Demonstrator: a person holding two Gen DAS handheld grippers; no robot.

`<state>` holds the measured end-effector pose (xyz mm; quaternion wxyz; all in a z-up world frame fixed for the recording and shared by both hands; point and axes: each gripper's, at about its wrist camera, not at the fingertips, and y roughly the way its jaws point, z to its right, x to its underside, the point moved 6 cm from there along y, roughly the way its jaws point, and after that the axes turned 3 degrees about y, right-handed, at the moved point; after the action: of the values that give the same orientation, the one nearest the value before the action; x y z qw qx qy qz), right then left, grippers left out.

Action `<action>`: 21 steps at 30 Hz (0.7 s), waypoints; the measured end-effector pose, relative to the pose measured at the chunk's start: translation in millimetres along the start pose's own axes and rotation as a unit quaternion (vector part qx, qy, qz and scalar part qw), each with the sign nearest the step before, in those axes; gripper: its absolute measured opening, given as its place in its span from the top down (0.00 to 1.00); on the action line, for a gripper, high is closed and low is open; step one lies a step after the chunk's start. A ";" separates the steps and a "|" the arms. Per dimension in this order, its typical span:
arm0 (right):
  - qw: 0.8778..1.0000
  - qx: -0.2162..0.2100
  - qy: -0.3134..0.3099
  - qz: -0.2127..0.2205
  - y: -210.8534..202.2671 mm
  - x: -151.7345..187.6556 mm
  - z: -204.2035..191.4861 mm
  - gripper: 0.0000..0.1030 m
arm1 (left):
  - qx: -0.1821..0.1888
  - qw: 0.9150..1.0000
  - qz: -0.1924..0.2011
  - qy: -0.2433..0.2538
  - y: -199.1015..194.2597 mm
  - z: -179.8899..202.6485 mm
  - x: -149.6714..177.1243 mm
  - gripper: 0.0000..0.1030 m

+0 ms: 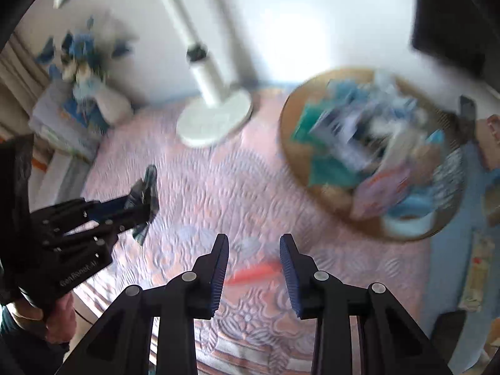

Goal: Organize soft objects
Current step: 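Carry the bow clip and red pouch onto the amber plate and release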

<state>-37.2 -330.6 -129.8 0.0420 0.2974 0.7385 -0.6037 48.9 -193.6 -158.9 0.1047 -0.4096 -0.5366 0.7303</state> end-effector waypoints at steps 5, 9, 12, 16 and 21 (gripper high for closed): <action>0.999 -0.006 0.020 0.039 -35.5 -21.9 21.4 0.69 | 0.020 1.000 0.020 0.003 -9.4 12.5 -38.2 0.81; 0.999 -0.026 0.017 0.042 -40.8 -27.5 28.2 0.69 | 0.019 0.999 0.035 0.009 -16.7 16.5 -61.1 0.81; 0.998 -0.034 -0.017 -0.048 -2.3 4.5 20.7 0.63 | 0.022 0.999 0.032 0.007 -12.6 17.3 -60.6 0.80; 0.991 -0.012 -0.048 -0.124 56.9 61.7 17.1 0.55 | 0.018 1.000 0.011 0.006 -2.9 15.8 -48.6 0.80; 0.984 0.044 -0.075 -0.157 102.3 91.1 21.6 0.53 | 0.022 1.000 -0.009 0.004 6.3 15.0 -36.0 0.80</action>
<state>-68.1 -305.4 -262.7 -0.0111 0.1330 0.7438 -0.6550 63.2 -227.9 -145.6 0.1219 -0.4050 -0.5238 0.7394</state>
